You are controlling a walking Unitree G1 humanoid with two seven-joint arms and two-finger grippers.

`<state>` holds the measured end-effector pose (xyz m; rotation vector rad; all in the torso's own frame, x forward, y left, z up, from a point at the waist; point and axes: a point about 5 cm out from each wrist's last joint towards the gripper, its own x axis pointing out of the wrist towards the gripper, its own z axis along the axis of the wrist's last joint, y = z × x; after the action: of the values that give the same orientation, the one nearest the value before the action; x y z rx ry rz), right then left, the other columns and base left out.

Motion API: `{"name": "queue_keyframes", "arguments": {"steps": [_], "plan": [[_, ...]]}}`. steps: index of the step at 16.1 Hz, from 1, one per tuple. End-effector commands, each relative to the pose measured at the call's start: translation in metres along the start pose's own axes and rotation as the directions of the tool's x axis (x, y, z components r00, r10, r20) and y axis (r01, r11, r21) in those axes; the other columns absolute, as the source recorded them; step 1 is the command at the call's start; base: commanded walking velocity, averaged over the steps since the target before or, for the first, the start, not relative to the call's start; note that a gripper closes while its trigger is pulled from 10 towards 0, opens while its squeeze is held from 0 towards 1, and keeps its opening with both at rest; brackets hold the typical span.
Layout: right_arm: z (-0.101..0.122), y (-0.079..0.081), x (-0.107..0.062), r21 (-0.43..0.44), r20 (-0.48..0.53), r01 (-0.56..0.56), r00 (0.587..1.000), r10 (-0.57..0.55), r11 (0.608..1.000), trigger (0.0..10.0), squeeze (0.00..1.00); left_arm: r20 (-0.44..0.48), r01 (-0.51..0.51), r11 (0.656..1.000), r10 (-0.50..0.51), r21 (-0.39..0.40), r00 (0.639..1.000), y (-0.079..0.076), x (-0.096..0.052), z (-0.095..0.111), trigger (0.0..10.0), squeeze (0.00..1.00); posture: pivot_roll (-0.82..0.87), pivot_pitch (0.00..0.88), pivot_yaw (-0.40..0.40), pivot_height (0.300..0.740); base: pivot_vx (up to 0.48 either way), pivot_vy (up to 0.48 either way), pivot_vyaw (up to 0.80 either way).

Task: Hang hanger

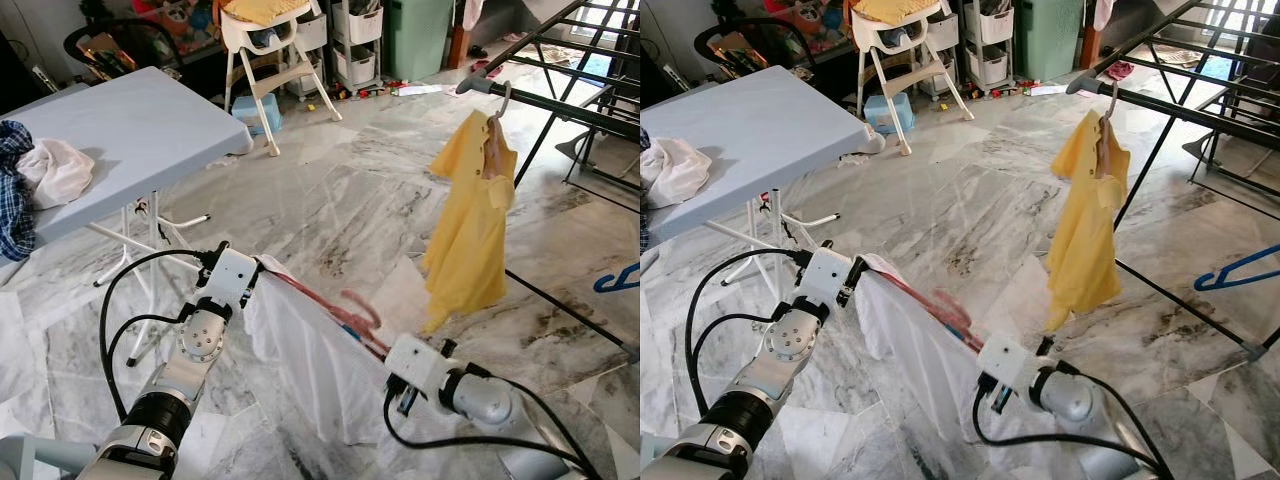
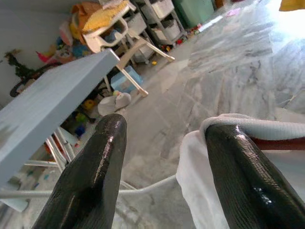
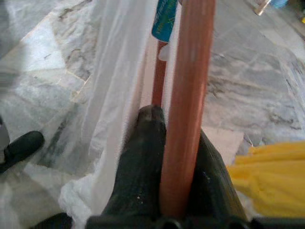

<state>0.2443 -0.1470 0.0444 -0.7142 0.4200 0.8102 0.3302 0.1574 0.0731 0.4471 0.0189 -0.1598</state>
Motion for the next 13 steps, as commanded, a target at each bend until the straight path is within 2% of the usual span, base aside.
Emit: {"name": "queue_keyframes", "arguments": {"steps": [1,2,5,7,8,9,11,13], "plan": [[-0.021,0.009,-0.008,-0.033,-0.096,-0.078,0.993,0.075,0.996,10.0,0.0,-0.009,-0.114,0.993,0.113,-0.031,0.994,0.028,0.003,0.001,10.0,0.0,-0.19,0.045,0.144,0.74,0.0,0.0,0.0],[-0.03,0.007,-0.015,-0.077,-0.135,-0.107,0.986,0.096,0.991,10.0,0.0,-0.018,-0.113,0.993,0.112,-0.031,0.993,0.028,0.004,0.0,10.0,0.0,-0.19,0.046,0.144,0.74,0.0,0.0,0.0],[-0.043,0.003,-0.024,-0.126,-0.192,-0.14,0.975,0.115,0.982,10.0,0.0,-0.028,-0.097,0.995,0.096,-0.03,0.995,0.027,0.005,0.0,10.0,0.0,-0.19,0.048,0.146,0.74,0.0,0.0,0.0],[-0.047,0.001,-0.027,-0.178,-0.23,-0.171,0.965,0.128,0.969,10.0,0.0,-0.039,-0.078,0.996,0.077,-0.037,0.996,0.021,0.005,-0.002,10.0,0.0,-0.2,0.048,0.146,0.74,0.0,0.0,0.0],[-0.048,0.002,-0.027,-0.218,-0.245,-0.207,0.958,0.151,0.954,10.0,0.0,-0.057,-0.046,0.998,0.043,-0.053,0.997,0.012,0.004,-0.004,10.0,0.0,-0.2,0.049,0.146,0.74,0.0,0.0,0.0],[-0.048,0.001,-0.027,-0.216,-0.24,-0.202,0.959,0.149,0.955,10.0,0.0,-0.063,-0.043,0.997,0.039,-0.057,0.997,0.01,0.004,-0.005,10.0,0.0,-0.2,0.05,0.145,0.74,0.0,0.0,0.0],[-0.06,-0.003,-0.036,-0.256,-0.316,-0.252,0.934,0.166,0.933,10.0,0.0,-0.069,-0.036,0.998,0.032,-0.056,0.997,0.008,0.003,-0.006,10.0,0.0,-0.2,0.053,0.144,0.74,0.0,0.0,0.0],[-0.058,-0.007,-0.036,-0.24,-0.3,-0.23,0.942,0.154,0.943,10.0,0.0,-0.074,-0.021,0.998,0.016,-0.065,0.997,0.005,0.003,-0.006,10.0,0.0,-0.19,0.052,0.144,0.74,0.0,0.0,0.0]]}}
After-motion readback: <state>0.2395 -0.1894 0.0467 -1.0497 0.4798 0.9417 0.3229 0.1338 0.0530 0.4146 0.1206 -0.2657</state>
